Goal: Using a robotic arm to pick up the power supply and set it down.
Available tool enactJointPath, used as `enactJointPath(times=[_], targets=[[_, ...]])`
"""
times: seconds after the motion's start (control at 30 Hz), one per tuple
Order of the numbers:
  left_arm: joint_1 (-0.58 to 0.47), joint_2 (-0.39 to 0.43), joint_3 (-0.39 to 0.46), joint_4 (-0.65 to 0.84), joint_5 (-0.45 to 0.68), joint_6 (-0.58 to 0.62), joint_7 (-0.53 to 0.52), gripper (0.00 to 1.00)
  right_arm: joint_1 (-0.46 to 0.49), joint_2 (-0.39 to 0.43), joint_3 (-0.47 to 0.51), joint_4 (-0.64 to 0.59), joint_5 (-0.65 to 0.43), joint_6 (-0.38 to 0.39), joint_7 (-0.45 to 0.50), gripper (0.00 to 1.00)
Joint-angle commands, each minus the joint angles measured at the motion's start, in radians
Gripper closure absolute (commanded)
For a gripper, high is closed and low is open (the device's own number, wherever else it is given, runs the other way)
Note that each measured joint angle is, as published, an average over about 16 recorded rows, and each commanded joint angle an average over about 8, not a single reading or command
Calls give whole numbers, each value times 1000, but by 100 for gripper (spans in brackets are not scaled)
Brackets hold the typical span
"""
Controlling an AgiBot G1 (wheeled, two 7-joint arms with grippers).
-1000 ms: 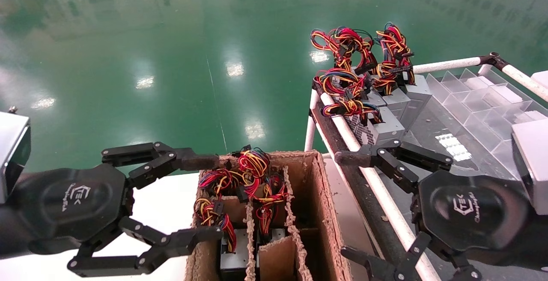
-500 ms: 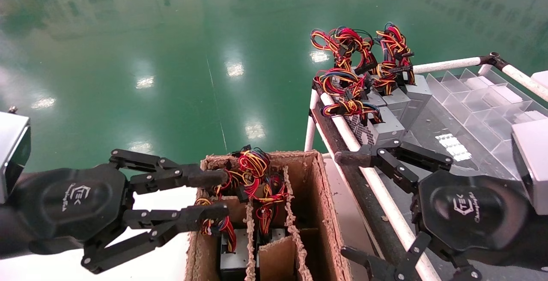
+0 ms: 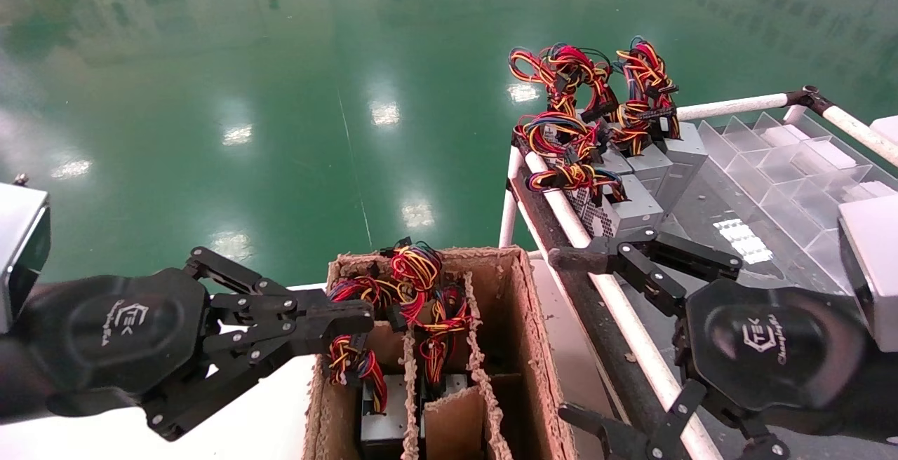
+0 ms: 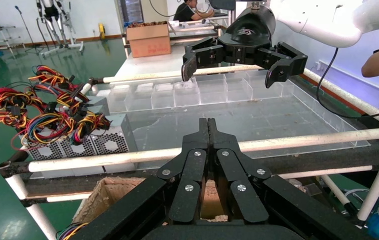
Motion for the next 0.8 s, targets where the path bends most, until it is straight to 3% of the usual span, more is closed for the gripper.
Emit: enactJointPath(times=[0.03,0.13,0.17,0.47,0.8], targets=[[0,0,0,0,0,0,0,42,0,0,0,0,0,0,0,0],[0,0,0,0,0,0,0,5,0,0,0,0,0,1,0,0],[0,0,0,0,0,0,0,0,0,0,0,-1,-1,1,0,0],[0,0,0,1,0,0,0,0,23,-15,-15,-35,-51,43,5,0],[-1,0,1,1,0,0,1,0,183,-115,-159,-115,-317,86,94,0]])
